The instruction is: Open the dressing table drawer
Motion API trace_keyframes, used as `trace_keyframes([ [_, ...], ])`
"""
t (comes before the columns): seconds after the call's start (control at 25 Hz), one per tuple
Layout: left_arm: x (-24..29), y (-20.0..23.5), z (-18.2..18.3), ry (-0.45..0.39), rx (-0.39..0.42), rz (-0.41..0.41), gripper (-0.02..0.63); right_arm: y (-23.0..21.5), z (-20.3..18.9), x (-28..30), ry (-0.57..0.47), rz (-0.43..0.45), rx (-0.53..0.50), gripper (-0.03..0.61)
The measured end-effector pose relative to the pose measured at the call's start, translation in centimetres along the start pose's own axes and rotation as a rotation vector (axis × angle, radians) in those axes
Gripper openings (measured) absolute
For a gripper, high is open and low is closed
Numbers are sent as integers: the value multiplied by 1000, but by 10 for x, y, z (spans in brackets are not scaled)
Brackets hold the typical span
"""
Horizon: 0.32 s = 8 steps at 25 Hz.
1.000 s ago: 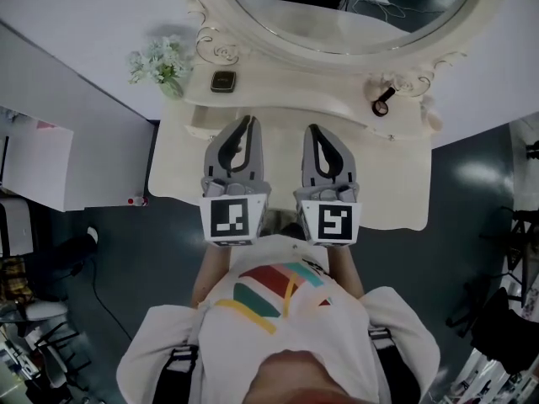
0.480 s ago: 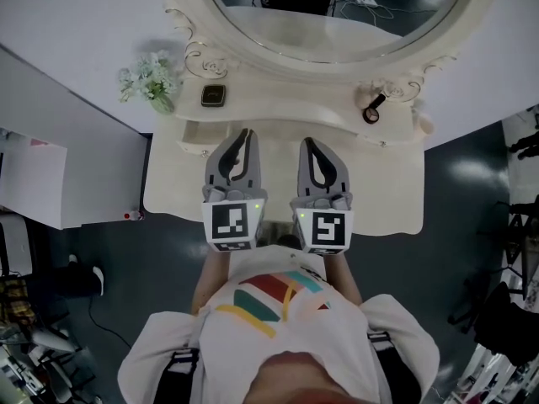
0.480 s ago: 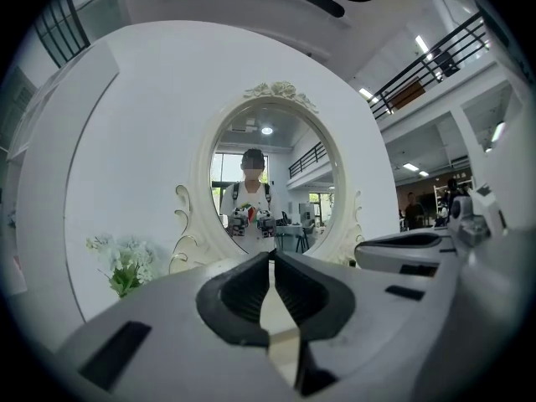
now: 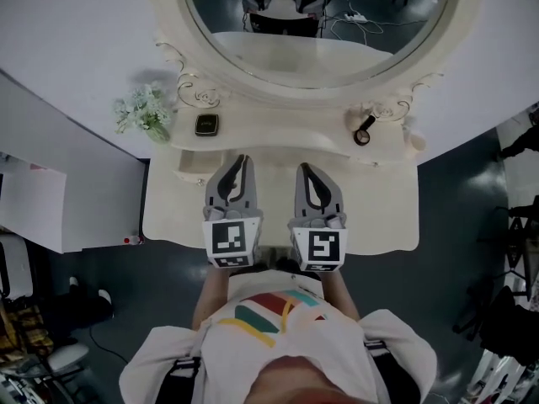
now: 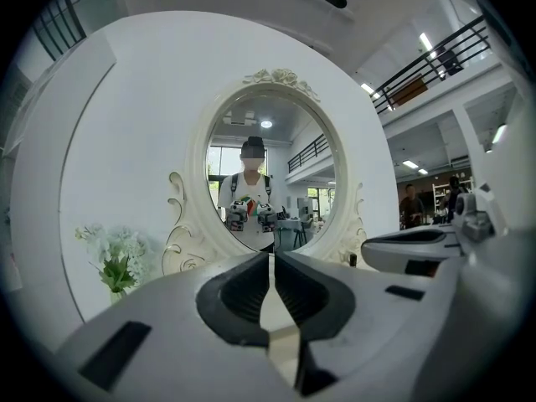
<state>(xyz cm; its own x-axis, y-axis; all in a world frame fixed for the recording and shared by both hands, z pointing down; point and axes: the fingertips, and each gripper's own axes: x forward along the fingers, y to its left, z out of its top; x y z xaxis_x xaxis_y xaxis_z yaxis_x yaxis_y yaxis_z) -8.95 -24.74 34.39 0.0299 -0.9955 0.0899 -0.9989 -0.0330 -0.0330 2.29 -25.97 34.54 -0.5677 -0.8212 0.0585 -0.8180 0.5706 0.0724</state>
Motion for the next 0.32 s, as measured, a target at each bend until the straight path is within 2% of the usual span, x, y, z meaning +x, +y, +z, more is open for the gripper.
trace_keyframes([
  [0.32,11,-3,1,-4,2,-2,21,-11,-2,6,3,-9,-7,0],
])
